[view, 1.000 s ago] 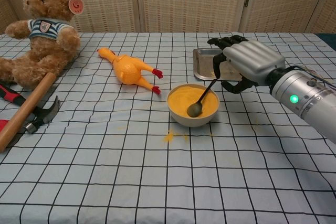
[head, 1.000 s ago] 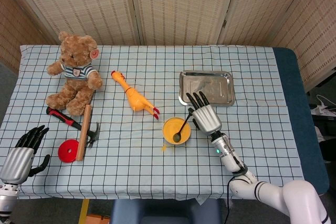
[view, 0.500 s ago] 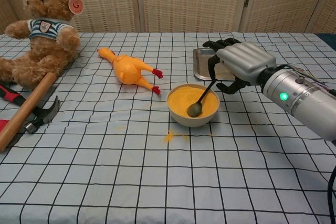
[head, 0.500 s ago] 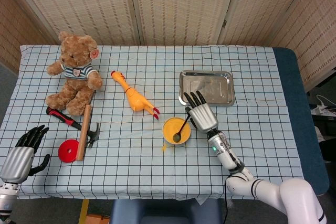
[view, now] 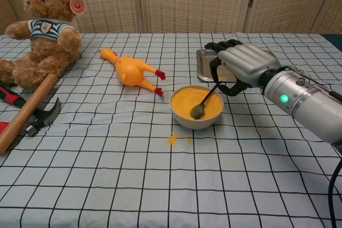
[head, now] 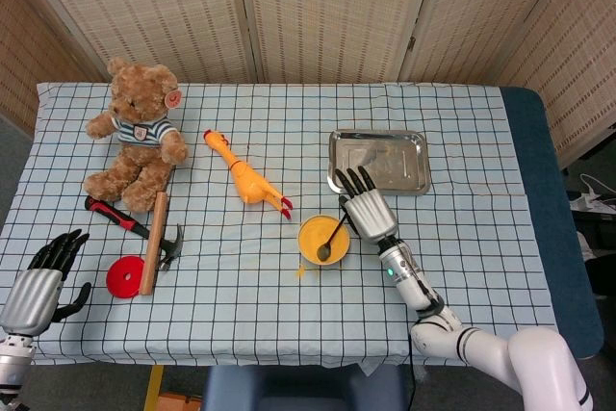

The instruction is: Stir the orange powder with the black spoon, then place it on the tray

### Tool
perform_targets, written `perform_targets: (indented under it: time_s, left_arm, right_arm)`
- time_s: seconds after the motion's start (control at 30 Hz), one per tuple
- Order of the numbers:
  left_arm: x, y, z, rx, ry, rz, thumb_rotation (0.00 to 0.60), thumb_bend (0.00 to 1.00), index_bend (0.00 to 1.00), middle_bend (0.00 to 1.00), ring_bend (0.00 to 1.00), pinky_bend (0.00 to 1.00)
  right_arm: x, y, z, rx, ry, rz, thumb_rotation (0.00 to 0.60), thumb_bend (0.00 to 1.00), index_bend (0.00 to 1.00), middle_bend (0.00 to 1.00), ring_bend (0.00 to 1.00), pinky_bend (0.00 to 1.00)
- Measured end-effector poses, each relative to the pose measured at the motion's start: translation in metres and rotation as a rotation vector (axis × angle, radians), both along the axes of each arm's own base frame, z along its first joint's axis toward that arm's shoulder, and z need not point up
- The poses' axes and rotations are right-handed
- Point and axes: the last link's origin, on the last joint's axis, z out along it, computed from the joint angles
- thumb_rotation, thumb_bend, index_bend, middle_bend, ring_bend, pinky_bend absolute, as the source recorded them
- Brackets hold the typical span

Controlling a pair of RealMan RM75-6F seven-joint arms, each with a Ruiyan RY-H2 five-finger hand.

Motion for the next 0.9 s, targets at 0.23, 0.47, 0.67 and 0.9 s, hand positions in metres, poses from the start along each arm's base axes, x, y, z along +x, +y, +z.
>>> perform_targets:
  time_s: [0.23,0.47,0.67,0.9]
  left_arm:
    - [0.0004,-0.0003,0.0003,0.0,0.0,0.0,0.6,0.45,0.0,0.0,0.0,0.12]
    - [0.0004,-0.0003,0.0006,-0.001,0.0,-0.001,0.6,0.45,0.0,0.0,0.0,0.12]
    - [0.0007,-0.0011,0.0009,0.0,0.0,-0.006,0.6,0.45,0.0,0.0,0.0,0.12]
    - [0.0021,-0.0024,0.0004,-0.004,0.001,-0.017,0.6,0.45,0.0,0.0,0.0,0.12]
  right_arm:
    - [0.0003,0.0002,-0.0022,0.002,0.004,-0.004,0.6,0.33,0.55,0.0,0.0,0.0]
    - [0.0008,0.001,-0.0022,0.001,0.004,-0.003,0.6,0.33,0.62,0.0,0.0,0.0]
    - [-0.0002,0.0015,-0.0006,0.006,0.016,-0.002,0.6,0.43,0.7,0.0,0.0,0.0]
    - [0.0004,0.003,0.0064,0.018,0.022,0.003,0.6,0.55,0.75,0.02,0.0,0.0]
